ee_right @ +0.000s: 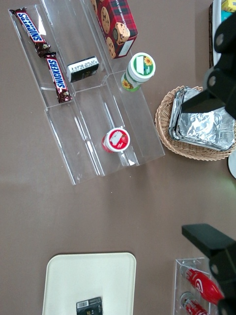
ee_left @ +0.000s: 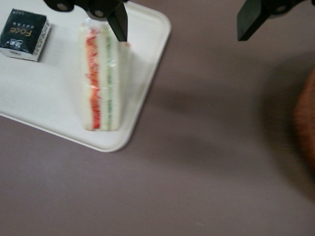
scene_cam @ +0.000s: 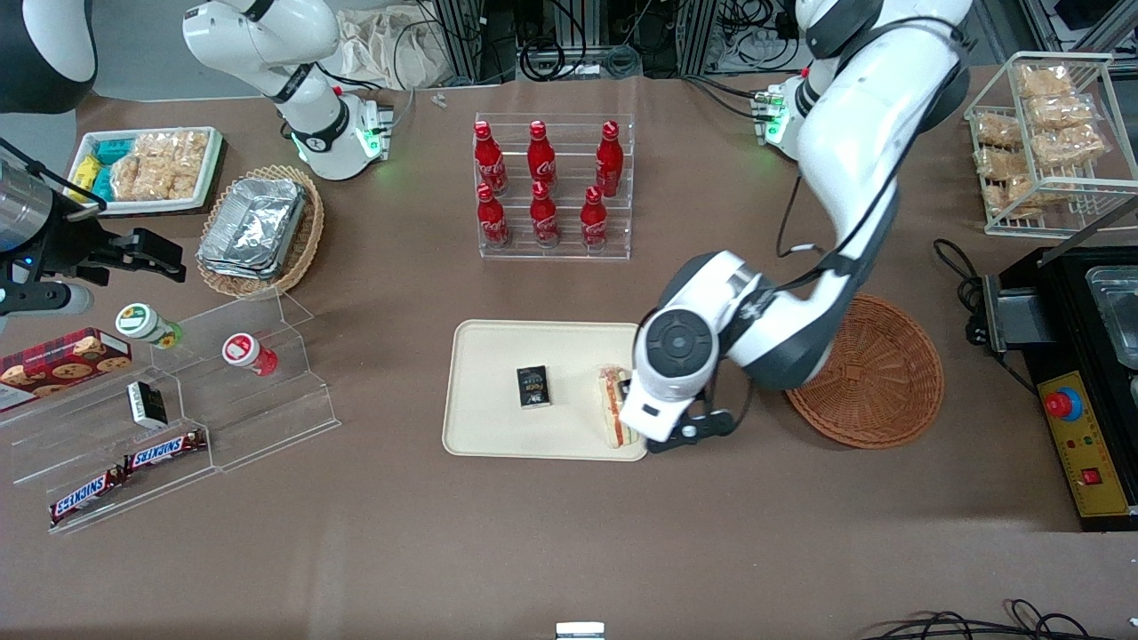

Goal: Place sandwich from basket to tray

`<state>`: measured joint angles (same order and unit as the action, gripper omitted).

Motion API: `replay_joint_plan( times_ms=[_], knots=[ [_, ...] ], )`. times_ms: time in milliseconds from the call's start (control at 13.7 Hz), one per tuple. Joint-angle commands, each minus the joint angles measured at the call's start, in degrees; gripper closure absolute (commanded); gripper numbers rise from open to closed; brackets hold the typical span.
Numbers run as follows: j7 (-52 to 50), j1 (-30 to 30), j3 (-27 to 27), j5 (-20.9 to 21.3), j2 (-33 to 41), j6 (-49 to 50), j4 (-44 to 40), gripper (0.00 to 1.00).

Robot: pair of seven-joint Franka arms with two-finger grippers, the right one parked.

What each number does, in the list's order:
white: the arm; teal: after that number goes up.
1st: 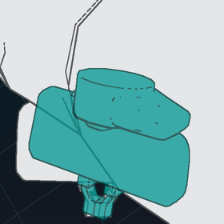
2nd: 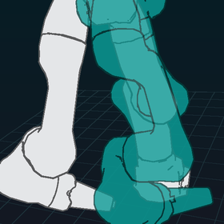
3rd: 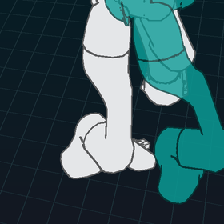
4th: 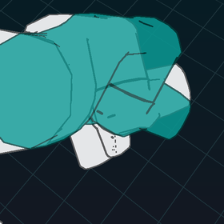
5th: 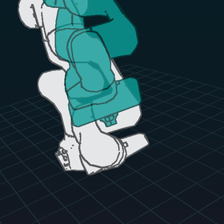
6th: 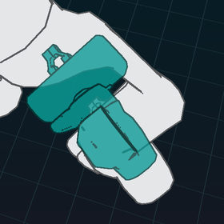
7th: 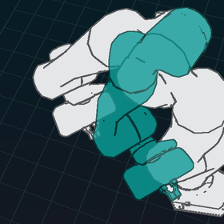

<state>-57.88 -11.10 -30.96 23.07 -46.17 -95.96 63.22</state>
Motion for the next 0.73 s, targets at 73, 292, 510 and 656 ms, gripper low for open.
replay_joint_plan(
  times_ms=[73, 292, 510, 656],
  knots=[
    [4.34, 5.29, -0.50, -0.13, 7.75, 6.03, 2.17, 0.00],
    [18.19, 9.34, 2.11, -6.43, 14.94, 8.51, 5.75, 0.00],
    [34.09, 8.56, 14.92, -17.84, 25.39, 7.98, 13.92, 0.00],
    [43.17, 7.15, 21.88, -20.95, 31.90, 6.41, 20.59, 0.00]
  ],
)
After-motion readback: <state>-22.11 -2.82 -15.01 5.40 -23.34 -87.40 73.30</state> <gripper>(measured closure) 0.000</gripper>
